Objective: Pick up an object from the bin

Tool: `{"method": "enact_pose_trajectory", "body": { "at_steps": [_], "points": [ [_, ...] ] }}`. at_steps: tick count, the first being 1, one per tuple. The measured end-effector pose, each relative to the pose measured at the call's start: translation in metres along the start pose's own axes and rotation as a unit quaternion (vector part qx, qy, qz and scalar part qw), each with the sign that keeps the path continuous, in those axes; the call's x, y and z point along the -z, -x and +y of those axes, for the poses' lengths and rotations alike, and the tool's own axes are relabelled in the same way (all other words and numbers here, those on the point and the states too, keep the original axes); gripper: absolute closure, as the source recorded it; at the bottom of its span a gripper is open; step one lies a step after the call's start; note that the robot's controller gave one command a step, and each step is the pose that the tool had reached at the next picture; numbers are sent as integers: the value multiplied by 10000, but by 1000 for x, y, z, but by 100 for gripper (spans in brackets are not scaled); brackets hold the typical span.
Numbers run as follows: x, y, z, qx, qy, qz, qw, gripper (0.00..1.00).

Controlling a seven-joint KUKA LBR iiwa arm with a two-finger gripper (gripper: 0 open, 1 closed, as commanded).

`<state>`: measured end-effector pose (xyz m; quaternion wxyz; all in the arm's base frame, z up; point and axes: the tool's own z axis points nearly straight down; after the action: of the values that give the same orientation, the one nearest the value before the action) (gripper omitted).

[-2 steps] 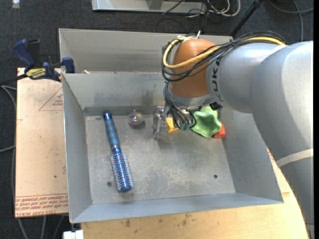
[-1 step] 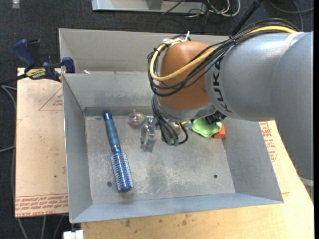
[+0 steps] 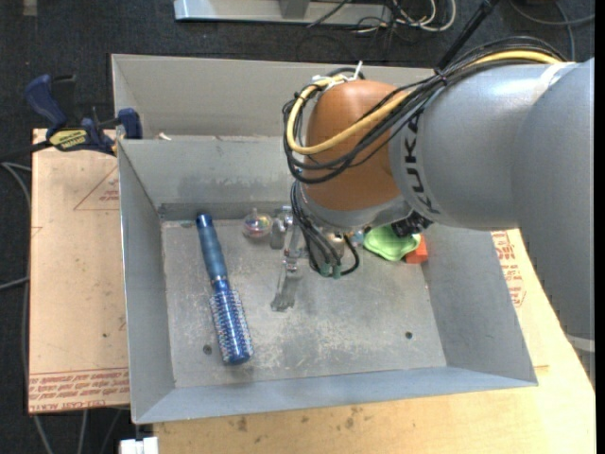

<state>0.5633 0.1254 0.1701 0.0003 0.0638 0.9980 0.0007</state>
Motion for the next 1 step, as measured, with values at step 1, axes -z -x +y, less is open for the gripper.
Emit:
{"method": "enact_pose_trajectory", "body": {
  "at_steps": [1],
  "points": [
    [-73, -29, 71, 928, 8, 11, 9957, 0]
  ]
}}
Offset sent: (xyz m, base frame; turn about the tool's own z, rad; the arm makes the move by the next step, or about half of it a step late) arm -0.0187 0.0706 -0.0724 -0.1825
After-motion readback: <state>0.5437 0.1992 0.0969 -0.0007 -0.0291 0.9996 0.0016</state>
